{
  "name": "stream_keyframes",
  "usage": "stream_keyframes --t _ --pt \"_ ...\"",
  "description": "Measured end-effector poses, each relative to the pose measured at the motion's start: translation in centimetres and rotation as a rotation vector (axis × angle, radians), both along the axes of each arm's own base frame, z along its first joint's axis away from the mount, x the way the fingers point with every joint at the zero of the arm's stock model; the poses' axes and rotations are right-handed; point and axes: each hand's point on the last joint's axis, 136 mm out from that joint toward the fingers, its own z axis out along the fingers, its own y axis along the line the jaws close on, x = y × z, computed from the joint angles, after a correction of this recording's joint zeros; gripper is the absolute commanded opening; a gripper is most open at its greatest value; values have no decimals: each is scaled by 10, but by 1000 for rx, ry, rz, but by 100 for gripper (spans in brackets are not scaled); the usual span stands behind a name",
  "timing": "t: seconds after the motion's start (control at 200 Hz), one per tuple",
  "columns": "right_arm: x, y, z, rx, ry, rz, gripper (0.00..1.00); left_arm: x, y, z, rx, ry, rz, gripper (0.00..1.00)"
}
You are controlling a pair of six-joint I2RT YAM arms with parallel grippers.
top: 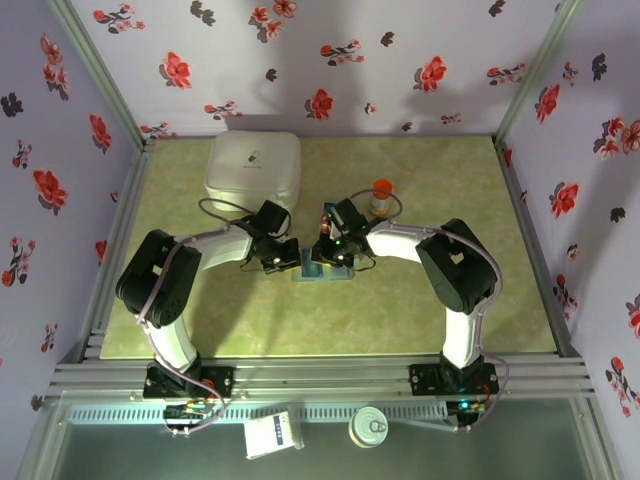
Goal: Take the credit cards out of the card holder
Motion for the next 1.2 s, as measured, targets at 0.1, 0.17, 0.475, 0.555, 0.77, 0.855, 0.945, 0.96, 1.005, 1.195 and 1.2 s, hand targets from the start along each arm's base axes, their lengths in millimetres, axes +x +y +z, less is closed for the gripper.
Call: stream_keyframes --t 0.1,0.17,0.475,0.555,0.77,0.855,0.945,0.96,1.005,1.195,1.2 --pt "0 0 0 -7 -1 1 23 0 0 0 -1 -1 0 0" --pt "-1 -1 0 -18 -3 4 23 0 0 0 -1 -1 0 0" --pt "-3 -6 10 -35 -10 0 24 -2 1 1 2 4 0 0" --pt "-2 -5 17 -24 -23 0 24 -3 2 3 5 7 0 0" --pt "-2 -5 19 -24 -23 1 24 1 -5 12 -11 -3 -10 0" --pt "-3 -6 19 -25 -24 1 24 3 -8 15 -19 -11 -14 0" --pt "-3 -6 19 -26 -24 4 24 4 -10 17 -24 -10 -17 0" --pt "-3 -6 19 -27 -24 4 24 4 -10 17 -24 -9 -17 0" --pt "-3 -6 19 -27 -23 4 24 4 -11 16 -23 -7 -18 0" --pt "-3 -6 15 -33 -17 6 24 2 -8 4 -1 22 -17 0" --pt "-3 -6 14 -34 -17 6 24 1 -8 4 -1 22 -17 0"
